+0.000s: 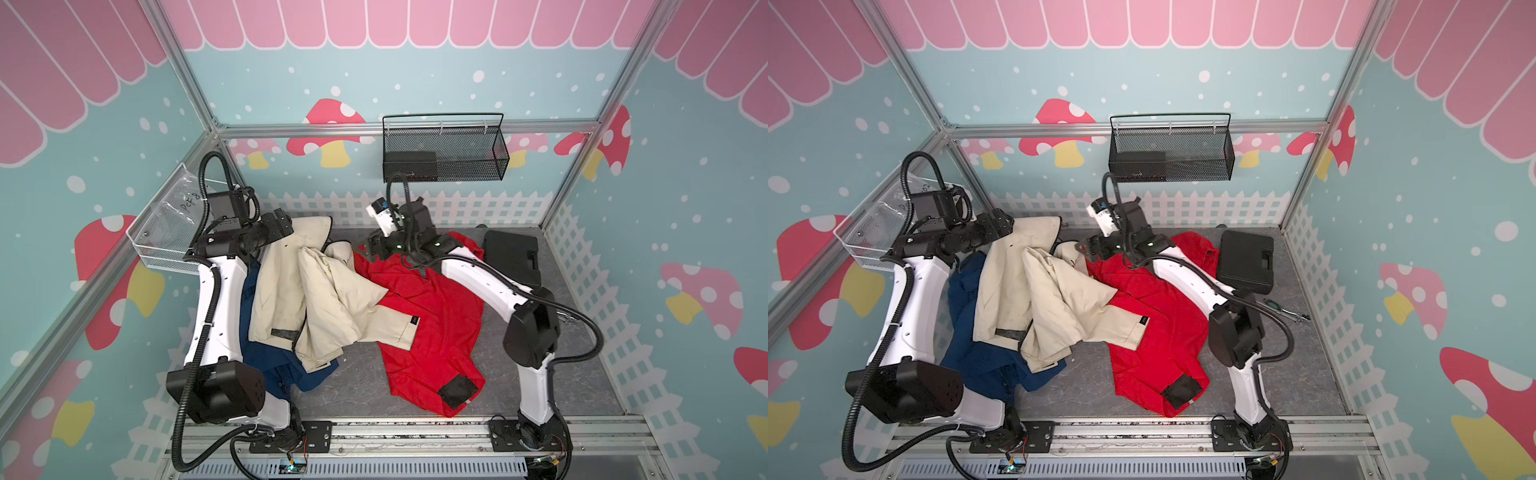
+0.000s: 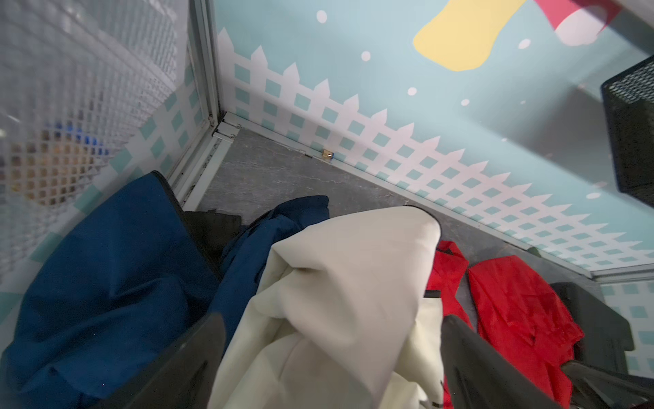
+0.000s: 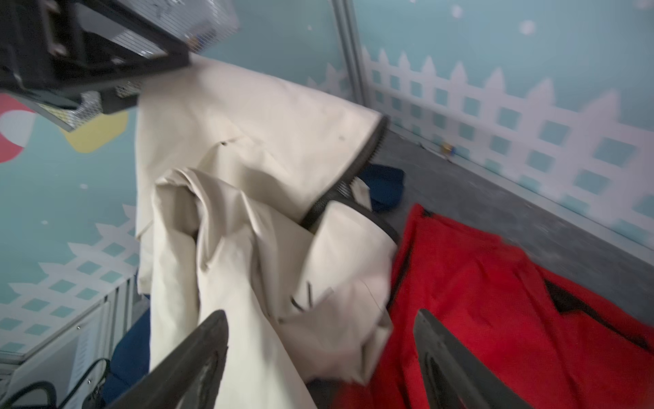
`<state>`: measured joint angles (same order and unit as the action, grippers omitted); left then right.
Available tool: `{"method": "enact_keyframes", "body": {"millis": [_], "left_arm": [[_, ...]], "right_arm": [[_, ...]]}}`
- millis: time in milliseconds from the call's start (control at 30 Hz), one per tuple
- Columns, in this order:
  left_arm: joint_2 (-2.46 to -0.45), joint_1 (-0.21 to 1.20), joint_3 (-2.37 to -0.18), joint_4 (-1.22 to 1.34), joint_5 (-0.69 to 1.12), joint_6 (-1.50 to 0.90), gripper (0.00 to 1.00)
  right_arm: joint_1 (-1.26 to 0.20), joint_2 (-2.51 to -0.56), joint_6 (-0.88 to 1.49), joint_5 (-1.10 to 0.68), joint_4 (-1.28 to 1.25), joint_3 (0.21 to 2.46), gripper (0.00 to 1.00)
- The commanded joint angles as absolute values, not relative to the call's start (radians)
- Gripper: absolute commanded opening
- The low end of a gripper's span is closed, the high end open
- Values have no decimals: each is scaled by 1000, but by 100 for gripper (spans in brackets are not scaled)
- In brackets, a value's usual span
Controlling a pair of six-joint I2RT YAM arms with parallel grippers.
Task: Unzip the jacket
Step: Place the jacket on the jacket, then flatten out the jacket at the center of the board.
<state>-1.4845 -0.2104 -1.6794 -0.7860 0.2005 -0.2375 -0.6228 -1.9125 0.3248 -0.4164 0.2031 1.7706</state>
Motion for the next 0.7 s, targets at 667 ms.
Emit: {"method": "enact_keyframes", "body": {"millis": [667], "left_arm": [[-1302, 289, -1296, -620, 520, -218, 91]], "right_arm": [[-144, -1032, 560, -504, 479, 600, 70]]}}
